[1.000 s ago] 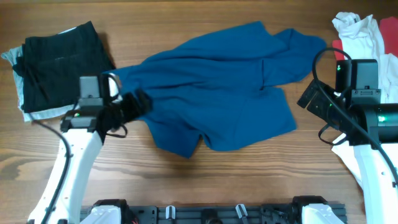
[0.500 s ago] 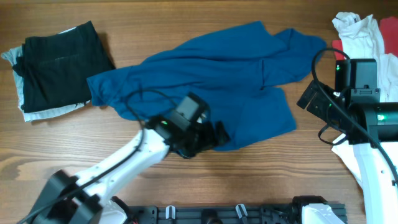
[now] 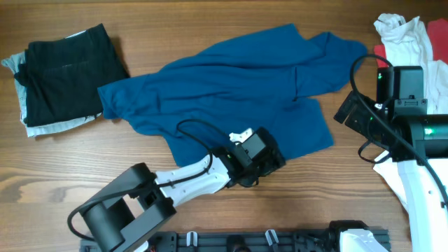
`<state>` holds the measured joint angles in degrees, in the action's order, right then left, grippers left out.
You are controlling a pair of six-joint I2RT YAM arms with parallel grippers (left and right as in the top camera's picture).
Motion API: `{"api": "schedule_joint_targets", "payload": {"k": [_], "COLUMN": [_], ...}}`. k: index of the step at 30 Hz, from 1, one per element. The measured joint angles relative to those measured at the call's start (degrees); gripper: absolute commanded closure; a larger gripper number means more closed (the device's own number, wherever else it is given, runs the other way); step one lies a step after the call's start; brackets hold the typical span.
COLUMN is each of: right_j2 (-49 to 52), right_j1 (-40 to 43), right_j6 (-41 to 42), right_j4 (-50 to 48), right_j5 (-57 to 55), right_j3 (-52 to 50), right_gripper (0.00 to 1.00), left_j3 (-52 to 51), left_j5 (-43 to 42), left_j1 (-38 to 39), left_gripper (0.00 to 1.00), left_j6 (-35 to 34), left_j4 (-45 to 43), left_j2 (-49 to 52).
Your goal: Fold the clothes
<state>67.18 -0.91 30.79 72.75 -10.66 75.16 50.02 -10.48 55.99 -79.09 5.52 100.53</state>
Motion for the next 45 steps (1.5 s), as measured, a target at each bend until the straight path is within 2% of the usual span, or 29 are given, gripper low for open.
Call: {"api": "schedule_joint_targets", "payload": {"k": [4, 6, 7, 13, 18, 22, 25, 29, 32, 41, 45], "right_j2": [0.0, 0.0, 0.0, 0.0, 0.0, 0.5, 1.9, 4.9, 5.3, 5.3, 5.3], "right_j1": [0.0, 0.0, 0.0, 0.0, 0.0, 0.0, 0.0, 0.0, 0.0, 0.0, 0.0], "right_j6": [0.0, 0.0, 0.0, -0.2, -0.7, -2.4, -3.0, -3.0, -3.0, -3.0, -3.0], "right_j4": [0.4, 0.5, 0.5, 0.5, 0.0, -0.7, -0.8, -0.8, -0.8, -0.7, -0.7], "right_j5": [0.0, 0.0, 0.0, 0.0, -0.7, -1.0, -1.0, -0.2, 0.6, 0.8, 0.8], "right_j3": [0.0, 0.0, 0.0, 0.0, 0.0, 0.0, 0.0, 0.0, 0.0, 0.0, 0.0], "right_gripper": [0.00, 0.00, 0.00, 0.00, 0.00, 0.00, 0.00, 0.00, 0.00, 0.00, 0.00], "left_j3": [1.1, 1.4, 1.3, 2.1, 3.6, 2.3, 0.1, -0.2, -0.2, -2.5, -2.7], "left_j5": [2.9, 4.9, 5.5, 7.7, 8.5, 8.9, 9.2, 8.9, 7.4, 6.1, 6.1], "left_j1": [0.0, 0.0, 0.0, -1.6, -6.8, -13.3, -17.7, -19.6, -18.9, -16.0, -16.0], "left_gripper": [0.70, 0.84, 0.96, 0.96, 0.96, 0.96, 0.96, 0.96, 0.96, 0.88, 0.87], "left_j6": [-0.8, -1.1, -0.8, -0.7, -0.7, 3.0, 5.6, 7.5, 7.5, 7.5, 7.5], "left_j4": [-1.7, -1.6, -1.2, 2.5, 21.0, 37.2, 43.3, 39.6, 36.6, 36.6, 36.5], "left_j2": [2.6, 3.5, 3.8, 4.2, 0.9, -2.5, -5.9, -12.1, -12.1, -11.4, -11.3]}}
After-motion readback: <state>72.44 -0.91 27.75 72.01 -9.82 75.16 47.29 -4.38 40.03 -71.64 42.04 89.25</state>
